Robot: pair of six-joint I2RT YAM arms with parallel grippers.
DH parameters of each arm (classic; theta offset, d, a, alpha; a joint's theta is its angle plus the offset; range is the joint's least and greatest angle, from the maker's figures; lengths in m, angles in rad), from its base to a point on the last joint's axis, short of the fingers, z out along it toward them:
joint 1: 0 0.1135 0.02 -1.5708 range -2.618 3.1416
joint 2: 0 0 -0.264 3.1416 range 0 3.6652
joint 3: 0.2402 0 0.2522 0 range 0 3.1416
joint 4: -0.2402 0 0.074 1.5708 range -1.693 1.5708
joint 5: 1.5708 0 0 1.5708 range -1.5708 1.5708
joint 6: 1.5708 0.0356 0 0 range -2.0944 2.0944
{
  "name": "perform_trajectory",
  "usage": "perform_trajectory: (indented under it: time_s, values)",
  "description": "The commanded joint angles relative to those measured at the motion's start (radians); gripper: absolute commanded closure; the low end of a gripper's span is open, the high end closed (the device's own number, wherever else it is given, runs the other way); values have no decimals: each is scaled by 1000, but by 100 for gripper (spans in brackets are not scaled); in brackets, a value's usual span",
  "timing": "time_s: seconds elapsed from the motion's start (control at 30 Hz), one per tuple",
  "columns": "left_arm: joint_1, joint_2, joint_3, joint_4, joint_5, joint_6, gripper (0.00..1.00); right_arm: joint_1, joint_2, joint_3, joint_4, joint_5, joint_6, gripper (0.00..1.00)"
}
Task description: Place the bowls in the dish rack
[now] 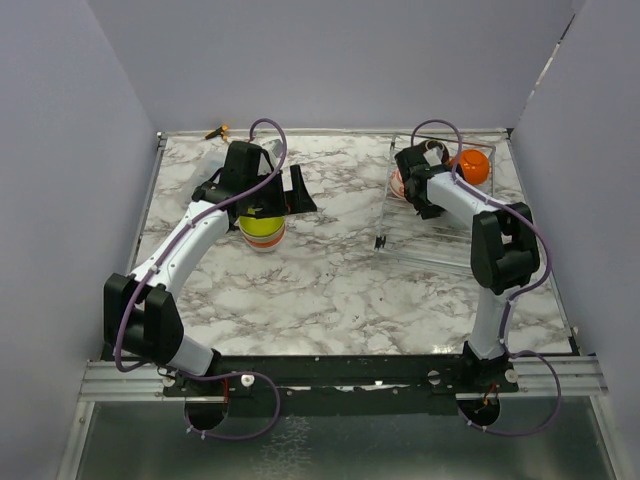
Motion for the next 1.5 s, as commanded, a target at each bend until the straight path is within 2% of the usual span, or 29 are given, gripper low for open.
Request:
perform_trajectory:
  time_s: [0.0, 0.33, 0.57, 0.73, 0.87, 1.03, 1.2, 1.47]
  values:
    - [0, 11, 2, -7, -18, 8, 1, -5, -1, 13, -16, -97, -22, 4]
    - [0, 13, 6, -9, -19, 2, 1, -5, -73, -10, 1, -247, -31, 2]
    - [0, 17, 10, -11, -15, 2, 1, -4, -174, -46, 42, -460, -31, 2]
    - [-1, 18, 11, -12, -10, 2, 1, -5, -222, -53, 51, -503, -45, 2]
    - [-1, 13, 10, -15, -13, 3, 1, -5, -283, -85, 84, -489, 49, 10]
    - [-1, 4, 1, -17, -13, 10, 1, -7, -398, -223, 176, -441, 149, 25]
    - [-1, 6, -6, -17, -15, 9, 1, -16, -469, -332, 204, -464, 252, 31]
    - [0, 7, -15, -17, -10, 9, 1, -69, -463, -404, 236, -524, 320, 34]
